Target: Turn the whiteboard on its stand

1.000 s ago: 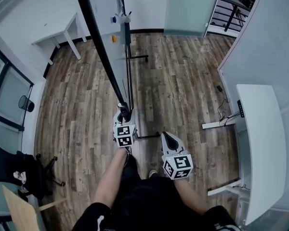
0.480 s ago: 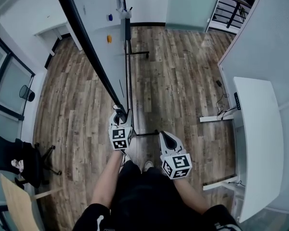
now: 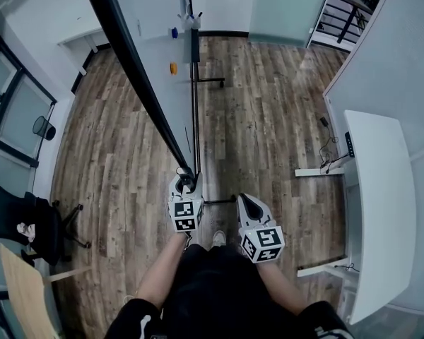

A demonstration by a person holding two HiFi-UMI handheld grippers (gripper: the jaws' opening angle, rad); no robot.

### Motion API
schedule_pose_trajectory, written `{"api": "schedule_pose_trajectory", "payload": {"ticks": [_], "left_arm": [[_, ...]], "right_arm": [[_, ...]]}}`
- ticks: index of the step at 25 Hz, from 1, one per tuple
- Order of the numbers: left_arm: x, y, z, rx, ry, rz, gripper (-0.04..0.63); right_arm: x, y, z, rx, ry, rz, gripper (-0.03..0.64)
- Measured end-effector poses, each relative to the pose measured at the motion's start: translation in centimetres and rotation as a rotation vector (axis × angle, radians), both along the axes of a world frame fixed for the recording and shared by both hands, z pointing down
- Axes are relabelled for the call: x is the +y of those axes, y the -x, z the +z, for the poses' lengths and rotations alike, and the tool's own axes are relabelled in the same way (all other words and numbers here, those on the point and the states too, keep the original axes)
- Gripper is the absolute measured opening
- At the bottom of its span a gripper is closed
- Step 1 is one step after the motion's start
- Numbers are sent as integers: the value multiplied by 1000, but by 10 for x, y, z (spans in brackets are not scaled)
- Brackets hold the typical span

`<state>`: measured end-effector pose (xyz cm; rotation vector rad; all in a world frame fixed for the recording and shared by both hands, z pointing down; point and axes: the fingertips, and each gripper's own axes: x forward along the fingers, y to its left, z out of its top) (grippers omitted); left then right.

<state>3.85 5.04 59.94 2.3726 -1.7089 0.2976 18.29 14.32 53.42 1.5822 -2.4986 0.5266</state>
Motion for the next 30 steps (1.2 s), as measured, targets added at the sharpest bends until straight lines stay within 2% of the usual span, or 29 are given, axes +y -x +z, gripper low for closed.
{"api": "schedule_pose_trajectory", "payload": {"ticks": [22, 30], "left_arm": [[119, -16, 5, -15, 30, -5, 183], [138, -19, 5, -13, 33, -7, 183]], "right_arm": [[102, 5, 0, 25, 12, 51, 12], [121, 8, 3, 15, 17, 60, 12]]}}
